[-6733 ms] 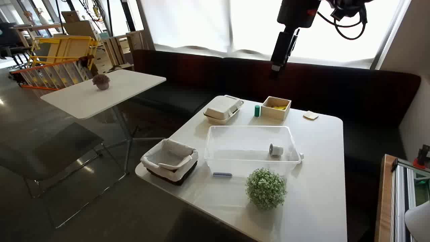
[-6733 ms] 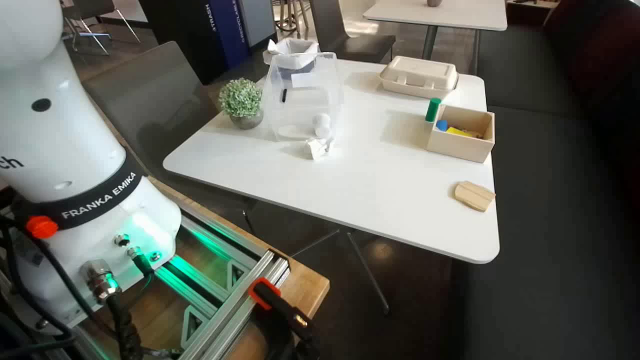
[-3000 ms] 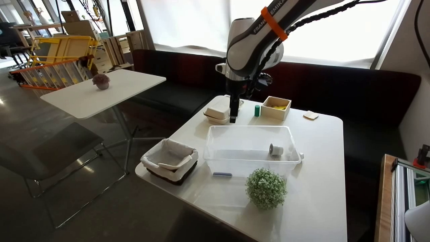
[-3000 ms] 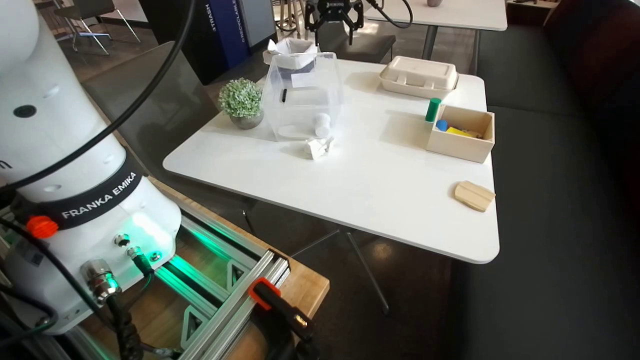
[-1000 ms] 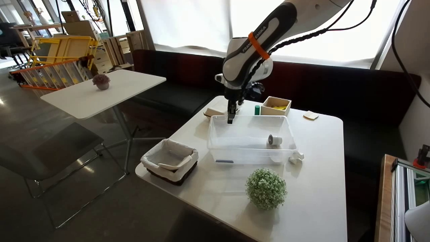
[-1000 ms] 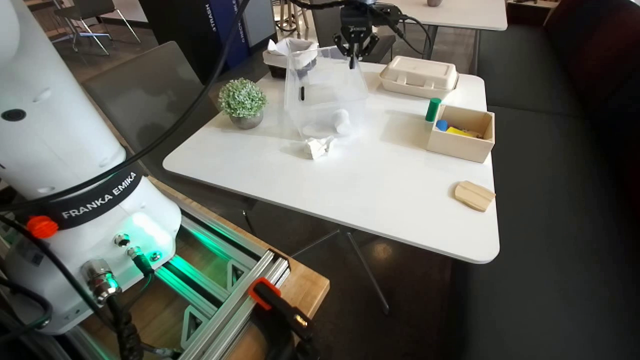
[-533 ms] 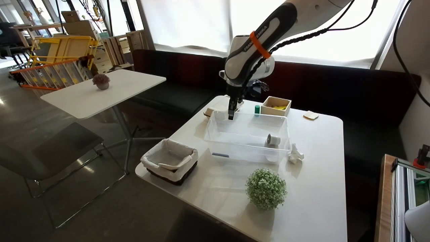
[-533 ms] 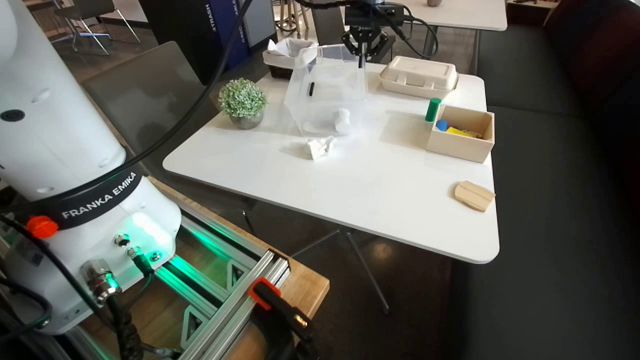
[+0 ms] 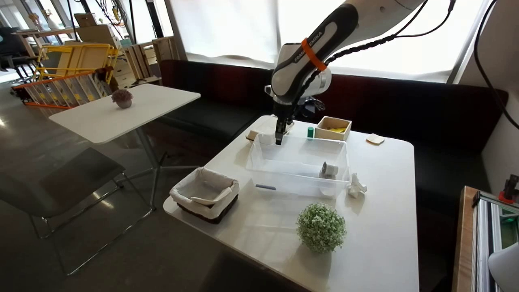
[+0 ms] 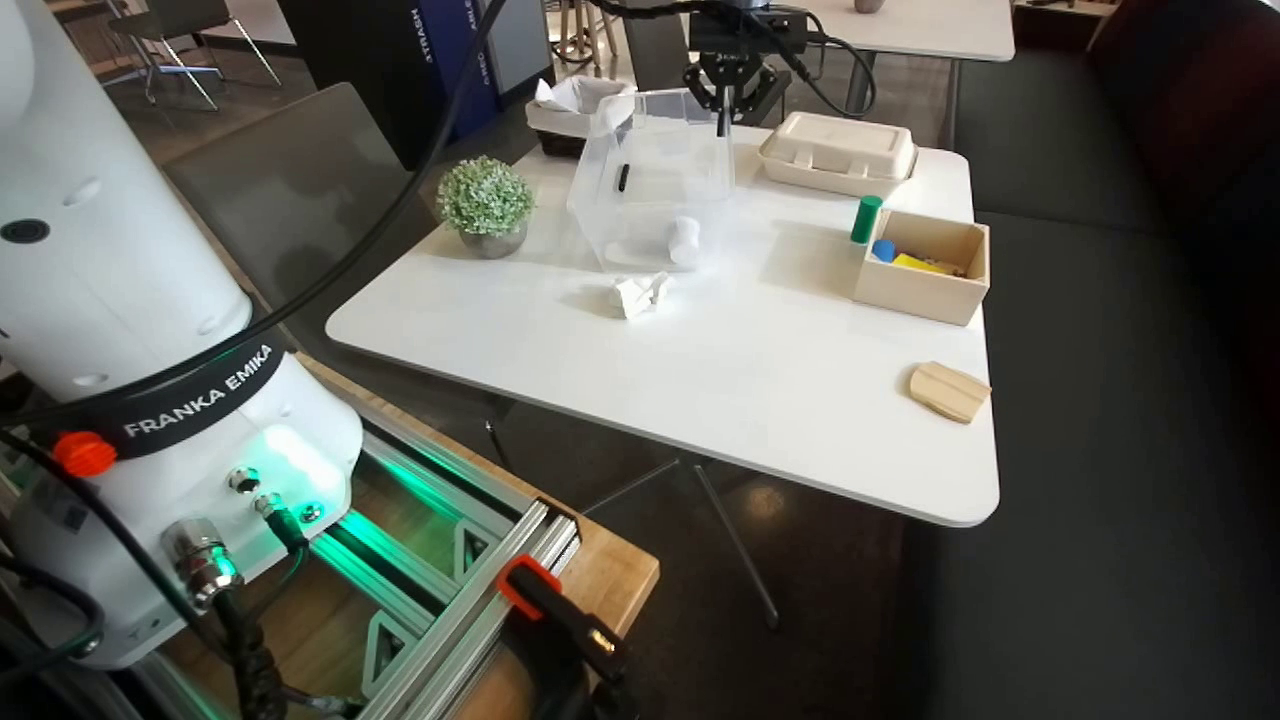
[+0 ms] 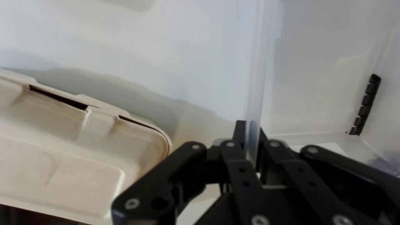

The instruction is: Move the clear container backwards.

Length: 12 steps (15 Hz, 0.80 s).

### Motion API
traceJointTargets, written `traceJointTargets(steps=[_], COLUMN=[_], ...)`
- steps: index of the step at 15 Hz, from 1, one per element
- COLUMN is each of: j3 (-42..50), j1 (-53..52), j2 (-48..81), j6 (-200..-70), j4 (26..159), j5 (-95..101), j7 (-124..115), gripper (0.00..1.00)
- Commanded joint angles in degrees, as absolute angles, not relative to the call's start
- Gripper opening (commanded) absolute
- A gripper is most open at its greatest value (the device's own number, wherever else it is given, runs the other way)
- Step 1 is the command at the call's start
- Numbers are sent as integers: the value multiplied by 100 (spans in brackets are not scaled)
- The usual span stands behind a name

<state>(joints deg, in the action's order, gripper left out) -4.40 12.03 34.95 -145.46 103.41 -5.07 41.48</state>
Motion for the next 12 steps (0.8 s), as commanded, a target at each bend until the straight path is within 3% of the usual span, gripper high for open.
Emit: traceJointTargets(steps=[1,12], j3=[-498,-312], j1=[1256,1124], j2=[3496,3734], j6=[-14540,-14438], j4=[10336,10013], j5=[-446,-318], j7=[4105,3587], gripper=[6,2])
